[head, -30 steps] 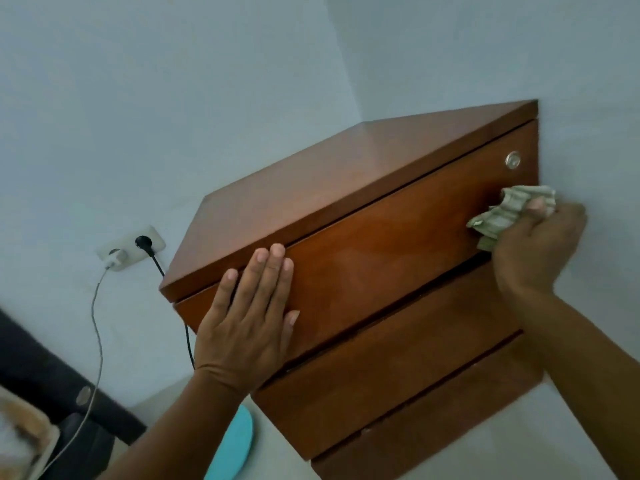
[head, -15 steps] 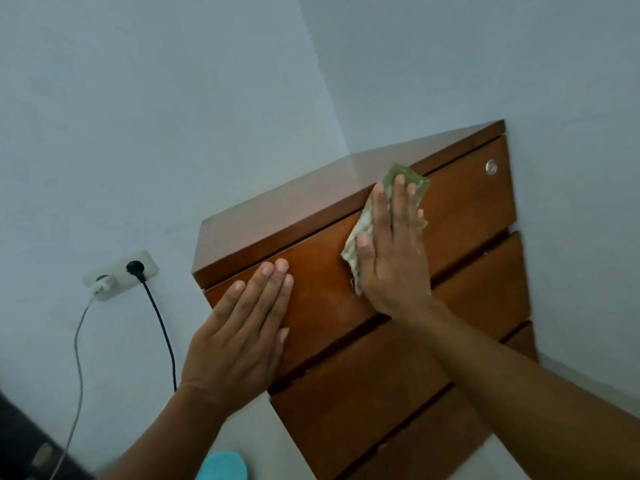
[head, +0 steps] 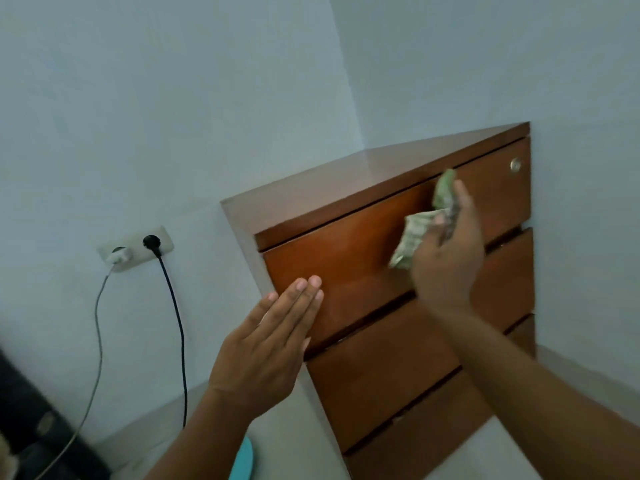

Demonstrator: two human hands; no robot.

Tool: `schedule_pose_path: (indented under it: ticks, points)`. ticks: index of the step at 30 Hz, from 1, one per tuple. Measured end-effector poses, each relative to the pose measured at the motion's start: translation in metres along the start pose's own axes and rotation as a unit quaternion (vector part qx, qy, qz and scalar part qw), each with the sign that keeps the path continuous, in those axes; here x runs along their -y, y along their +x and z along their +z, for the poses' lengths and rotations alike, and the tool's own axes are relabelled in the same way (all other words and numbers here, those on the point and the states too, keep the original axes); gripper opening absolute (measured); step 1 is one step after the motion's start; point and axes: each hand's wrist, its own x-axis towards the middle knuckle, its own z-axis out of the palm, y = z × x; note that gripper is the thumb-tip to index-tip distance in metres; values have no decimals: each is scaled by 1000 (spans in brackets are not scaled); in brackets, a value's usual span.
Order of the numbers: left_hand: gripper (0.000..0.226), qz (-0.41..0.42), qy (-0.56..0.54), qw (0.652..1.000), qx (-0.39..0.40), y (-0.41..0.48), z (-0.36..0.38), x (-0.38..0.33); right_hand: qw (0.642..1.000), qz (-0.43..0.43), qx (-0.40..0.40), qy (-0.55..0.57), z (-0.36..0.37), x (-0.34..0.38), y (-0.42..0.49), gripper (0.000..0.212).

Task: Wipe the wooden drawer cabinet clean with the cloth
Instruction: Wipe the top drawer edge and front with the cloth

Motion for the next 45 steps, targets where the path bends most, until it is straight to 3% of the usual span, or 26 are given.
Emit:
schedule_pose_path:
  ticks: [2, 4, 7, 12, 20, 23, 26, 28, 35, 37, 41, 45]
  points:
    - [67, 5, -2, 1000, 9, -18, 0, 7, 976, -159, 146, 7, 20, 18, -45, 54]
    - [68, 4, -6, 1000, 12, -29, -1, 14, 920, -296, 247, -79, 42, 15, -70, 57]
    - [67, -1, -19, 1000, 12, -35, -3, 18, 887, -361, 243, -153, 55, 2, -68, 63]
    - [70, -15, -3, 1000, 15, -33, 2, 13, 908, -337, 175, -178, 53, -19, -37, 62]
    - [72, -37, -28, 997, 56, -45, -7, -2, 988, -86, 55, -112, 18, -47, -2, 46]
    - [74, -50, -35, 996, 67, -49, -11, -4, 984, -137, 90, -70, 13, -17, -27, 52]
    - [72, -56, -31, 996, 60, -46, -16, -5, 907, -325, 258, -74, 36, 7, -78, 62]
    - [72, -60, -32, 996, 64, -46, -17, -4, 859, -399, 306, -103, 46, -3, -104, 68]
    - [77, -6, -50, 990, 134, -76, -12, -22, 772, -473, 394, -155, -5, -67, -124, 75]
    - [78, -25, -59, 990, 128, -74, -14, -30, 793, -440, 393, -154, -19, -67, -119, 75]
    - [77, -38, -58, 992, 102, -50, -16, -37, 902, -321, 279, -79, -5, -30, -95, 56]
    - [73, -48, -59, 991, 106, -36, -14, -39, 892, -326, 283, -130, 13, -40, -88, 60]
